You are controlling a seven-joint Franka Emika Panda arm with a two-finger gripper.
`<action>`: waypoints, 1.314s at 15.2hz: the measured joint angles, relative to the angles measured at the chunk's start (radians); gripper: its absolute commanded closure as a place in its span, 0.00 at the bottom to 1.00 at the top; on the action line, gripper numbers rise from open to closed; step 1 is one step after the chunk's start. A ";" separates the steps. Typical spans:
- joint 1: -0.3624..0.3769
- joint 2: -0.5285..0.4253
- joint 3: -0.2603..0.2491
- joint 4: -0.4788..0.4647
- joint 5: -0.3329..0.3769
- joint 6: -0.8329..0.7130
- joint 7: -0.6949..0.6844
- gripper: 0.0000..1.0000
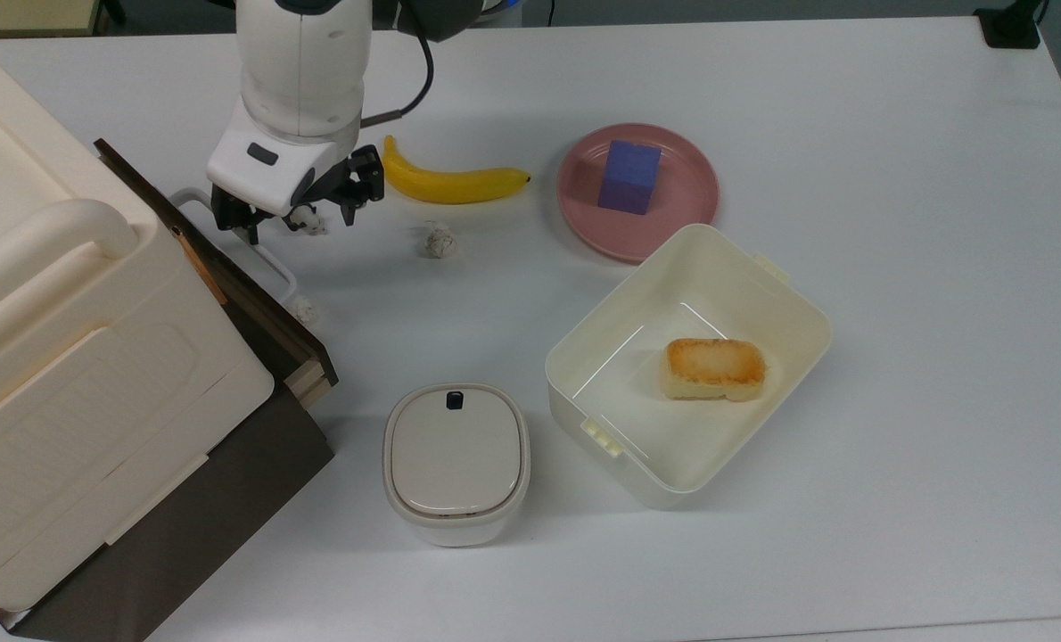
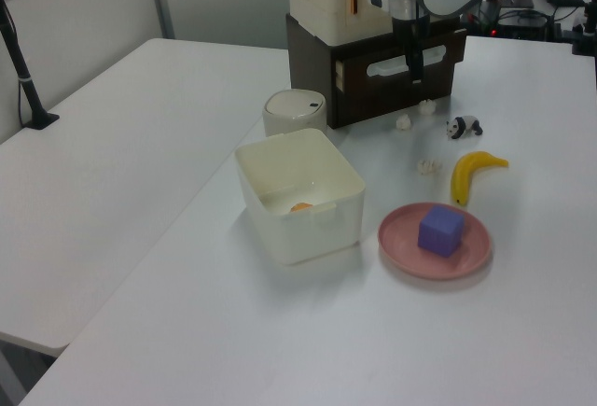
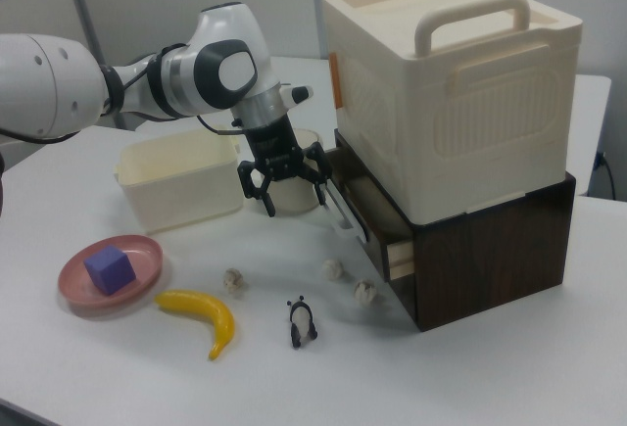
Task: Slide open the drawer
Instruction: 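Keep pulling the brown drawer out along its runners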
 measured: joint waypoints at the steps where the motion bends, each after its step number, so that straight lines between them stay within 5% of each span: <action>1: -0.001 0.000 0.000 0.000 0.000 0.000 -0.020 0.00; 20: -0.024 0.029 -0.007 -0.004 -0.037 0.000 -0.055 0.00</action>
